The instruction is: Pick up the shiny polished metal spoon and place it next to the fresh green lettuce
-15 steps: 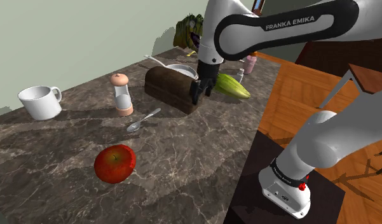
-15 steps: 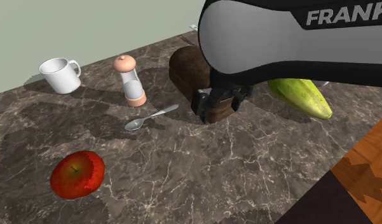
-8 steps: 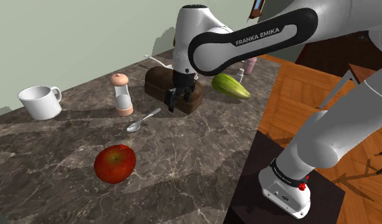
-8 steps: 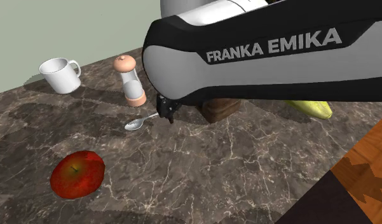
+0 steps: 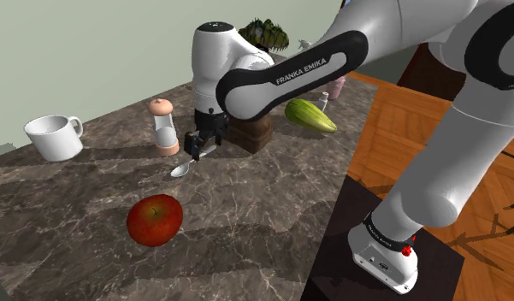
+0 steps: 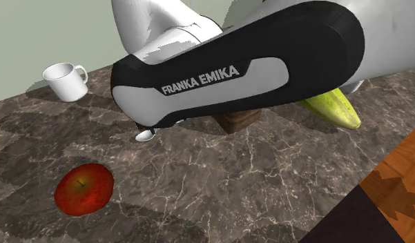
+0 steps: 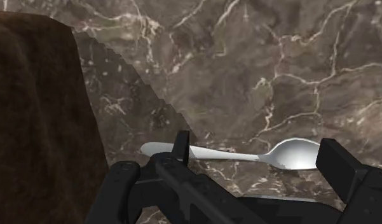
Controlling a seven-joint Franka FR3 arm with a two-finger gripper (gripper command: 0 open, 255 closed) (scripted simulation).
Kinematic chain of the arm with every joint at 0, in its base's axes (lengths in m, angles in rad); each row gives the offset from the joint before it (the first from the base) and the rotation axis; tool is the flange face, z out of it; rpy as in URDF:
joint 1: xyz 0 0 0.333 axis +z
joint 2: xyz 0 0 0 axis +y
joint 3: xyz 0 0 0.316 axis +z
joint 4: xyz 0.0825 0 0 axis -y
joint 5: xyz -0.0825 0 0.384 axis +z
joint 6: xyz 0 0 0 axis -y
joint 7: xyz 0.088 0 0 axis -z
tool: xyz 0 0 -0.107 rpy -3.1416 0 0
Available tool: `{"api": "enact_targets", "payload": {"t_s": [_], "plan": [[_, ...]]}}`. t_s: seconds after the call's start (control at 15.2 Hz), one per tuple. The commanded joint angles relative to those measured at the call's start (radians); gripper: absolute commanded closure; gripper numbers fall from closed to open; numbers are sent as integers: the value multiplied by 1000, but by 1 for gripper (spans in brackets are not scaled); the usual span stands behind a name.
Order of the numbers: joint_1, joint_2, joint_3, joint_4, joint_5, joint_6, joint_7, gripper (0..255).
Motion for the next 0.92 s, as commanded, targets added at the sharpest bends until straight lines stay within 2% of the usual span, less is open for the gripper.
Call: {"api": "enact_targets", "payload": {"t_s": [0.0,0.4,0.86], "plan": [[27,78,5,70,-66,7,56,0],[133,293,-19,293,-224,-9,171,0],[145,351,-41,283,-259,54,192,0]]}}
